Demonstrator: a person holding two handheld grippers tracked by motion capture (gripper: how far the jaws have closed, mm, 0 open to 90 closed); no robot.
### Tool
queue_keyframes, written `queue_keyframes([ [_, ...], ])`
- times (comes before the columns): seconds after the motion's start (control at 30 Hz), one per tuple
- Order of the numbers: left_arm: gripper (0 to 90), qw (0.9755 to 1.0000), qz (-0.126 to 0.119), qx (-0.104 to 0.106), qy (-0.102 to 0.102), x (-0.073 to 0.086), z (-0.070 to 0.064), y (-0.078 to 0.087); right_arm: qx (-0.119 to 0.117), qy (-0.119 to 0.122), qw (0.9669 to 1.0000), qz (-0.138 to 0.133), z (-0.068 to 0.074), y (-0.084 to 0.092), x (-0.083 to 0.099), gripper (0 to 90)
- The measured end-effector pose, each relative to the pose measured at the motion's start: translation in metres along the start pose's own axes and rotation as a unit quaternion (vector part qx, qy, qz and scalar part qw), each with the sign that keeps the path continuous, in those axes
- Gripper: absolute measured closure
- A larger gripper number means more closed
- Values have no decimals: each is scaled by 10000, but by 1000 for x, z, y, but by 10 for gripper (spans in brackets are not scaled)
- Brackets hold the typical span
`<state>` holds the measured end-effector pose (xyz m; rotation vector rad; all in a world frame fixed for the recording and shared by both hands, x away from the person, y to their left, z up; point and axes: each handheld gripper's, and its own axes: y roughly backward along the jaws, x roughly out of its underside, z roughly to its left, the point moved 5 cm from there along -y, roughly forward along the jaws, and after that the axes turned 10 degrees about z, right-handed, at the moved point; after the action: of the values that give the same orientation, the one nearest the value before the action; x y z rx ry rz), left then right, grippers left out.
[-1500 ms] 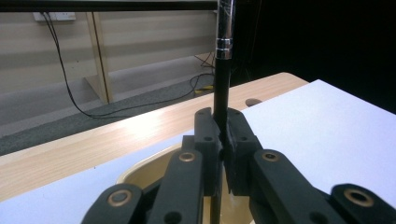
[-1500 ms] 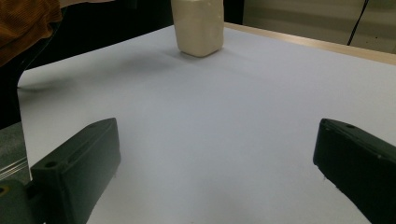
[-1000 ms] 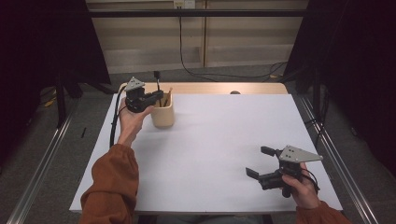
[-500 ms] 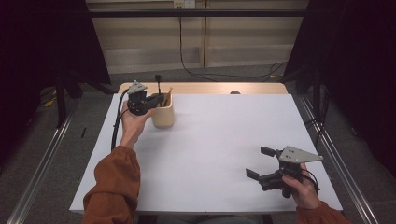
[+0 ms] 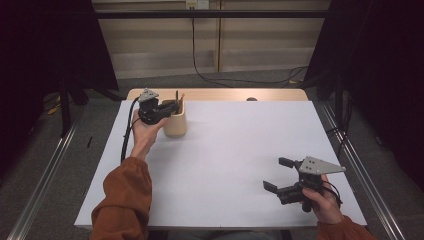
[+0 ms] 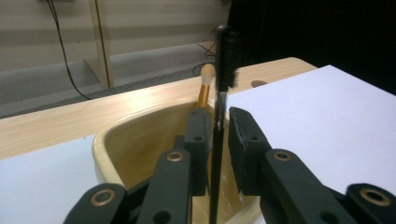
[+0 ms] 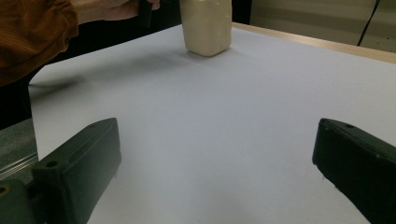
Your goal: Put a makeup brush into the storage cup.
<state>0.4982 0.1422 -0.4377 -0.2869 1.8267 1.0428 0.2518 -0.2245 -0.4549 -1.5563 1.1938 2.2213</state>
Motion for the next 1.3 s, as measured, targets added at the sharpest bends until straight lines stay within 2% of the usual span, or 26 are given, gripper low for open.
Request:
queue_keyframes([
  [0.07,717,10000,-4,-28,55,0,1,0,-26,8,10000,-15,0,0,0,4],
  [0.13,703,10000,24,-7,41,0,1,1,-32,8,10000,-16,1,0,0,4],
  [0.27,646,9999,-84,40,79,-1,0,3,-35,1,10000,-23,1,0,0,2],
  [0.47,417,9998,-136,-27,137,-3,3,4,-22,-29,10000,-16,0,0,0,1],
  [0.57,315,9998,-127,-4,125,-4,3,6,-20,-42,10000,-20,-1,-1,0,1],
  [0.6,280,9997,-149,5,175,-4,3,7,-15,-47,10000,-12,-1,-1,0,1],
  [0.7,166,9995,-197,-79,215,-6,4,10,-18,-92,10000,1,-2,-2,1,1],
  [0.83,71,9996,-139,-84,217,-6,4,11,13,-143,9999,-1,-5,-2,2,2],
  [0.9,46,9997,-13,-38,226,-3,6,12,48,-159,9999,-32,-5,-1,2,6],
  [1.0,29,9996,-38,-30,268,-1,5,15,47,-123,9999,-35,-4,-1,2,4],
  [1.13,26,9999,-46,17,127,-1,2,22,77,-164,9998,-34,-6,0,2,4],
  [1.17,26,9999,-58,-32,81,-1,2,24,86,-173,9998,-37,-6,0,2,4],
  [1.2,20,9998,-113,-64,138,-1,2,25,100,-175,9998,-42,-6,1,3,4],
  [1.3,19,9999,-96,-67,1,0,-2,30,131,-184,9997,-57,-7,2,2,6],
])
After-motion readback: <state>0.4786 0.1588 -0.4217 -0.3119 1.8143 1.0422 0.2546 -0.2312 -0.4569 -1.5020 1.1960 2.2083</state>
